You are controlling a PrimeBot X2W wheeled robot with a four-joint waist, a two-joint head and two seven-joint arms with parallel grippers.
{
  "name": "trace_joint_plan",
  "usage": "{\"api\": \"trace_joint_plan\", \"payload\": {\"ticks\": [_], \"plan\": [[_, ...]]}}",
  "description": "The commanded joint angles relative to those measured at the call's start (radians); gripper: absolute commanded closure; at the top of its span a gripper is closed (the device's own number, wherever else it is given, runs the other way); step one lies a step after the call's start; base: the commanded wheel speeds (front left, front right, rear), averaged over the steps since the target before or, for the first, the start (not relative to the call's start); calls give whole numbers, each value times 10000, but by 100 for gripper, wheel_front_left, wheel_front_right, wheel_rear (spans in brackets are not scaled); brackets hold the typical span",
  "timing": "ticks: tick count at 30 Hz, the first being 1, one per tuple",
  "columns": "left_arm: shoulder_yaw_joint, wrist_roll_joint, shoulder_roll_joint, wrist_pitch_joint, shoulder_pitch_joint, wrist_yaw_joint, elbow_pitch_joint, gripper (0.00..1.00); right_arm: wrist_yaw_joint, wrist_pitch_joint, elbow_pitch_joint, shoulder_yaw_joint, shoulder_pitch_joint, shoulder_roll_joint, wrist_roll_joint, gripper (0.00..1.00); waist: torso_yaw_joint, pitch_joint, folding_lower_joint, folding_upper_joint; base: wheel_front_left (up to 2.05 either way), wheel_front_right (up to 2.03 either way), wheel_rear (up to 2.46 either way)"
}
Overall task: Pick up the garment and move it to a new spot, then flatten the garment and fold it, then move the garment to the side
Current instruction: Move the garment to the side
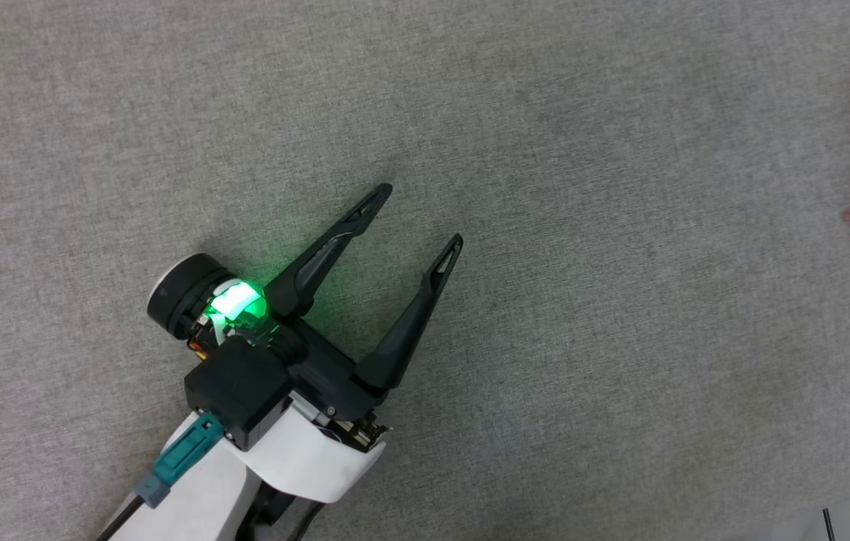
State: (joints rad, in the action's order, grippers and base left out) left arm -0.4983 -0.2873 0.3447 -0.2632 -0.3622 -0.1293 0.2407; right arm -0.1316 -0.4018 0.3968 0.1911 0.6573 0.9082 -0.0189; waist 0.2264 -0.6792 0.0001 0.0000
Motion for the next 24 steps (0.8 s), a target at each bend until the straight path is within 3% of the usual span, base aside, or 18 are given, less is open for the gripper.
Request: {"api": "trace_joint_plan", "payload": {"ticks": [1, 9, 10, 11, 20, 24], "plan": [[18, -34, 62, -20, -171, -13, 44, 0, 18, 67, 60, -72, 97, -56, 32, 100, -15, -57, -1, 0, 0, 0, 0], [-84, -61, 124, -20, -200, -13, -4, 0, 18, 758, 1068, -844, 367, -589, 710, 100, -128, 2, -1, 0, 0, 0, 0], [-92, -53, 84, -18, -206, -13, -20, 0, 18, 896, 1122, -928, 432, -619, 784, 83, -163, 65, -1, 0, 0, 0, 0], [-82, -58, 40, -18, -188, -13, -39, 0, 18, 991, 1165, -1031, 505, -654, 885, 0, -194, 138, -1, 0, 0, 0, 0], [565, -268, -651, -20, 374, -13, -421, 0, 18, 1363, 1016, -1163, 629, -1305, 996, 0, -667, 1742, -1, 0, 0, 0, 0], [1381, -400, -1076, -18, 937, -13, -622, 0, 17, 1915, 512, -1719, 500, -2309, 528, 0, -931, 2808, -1, 0, 0, 0, 0]]}}
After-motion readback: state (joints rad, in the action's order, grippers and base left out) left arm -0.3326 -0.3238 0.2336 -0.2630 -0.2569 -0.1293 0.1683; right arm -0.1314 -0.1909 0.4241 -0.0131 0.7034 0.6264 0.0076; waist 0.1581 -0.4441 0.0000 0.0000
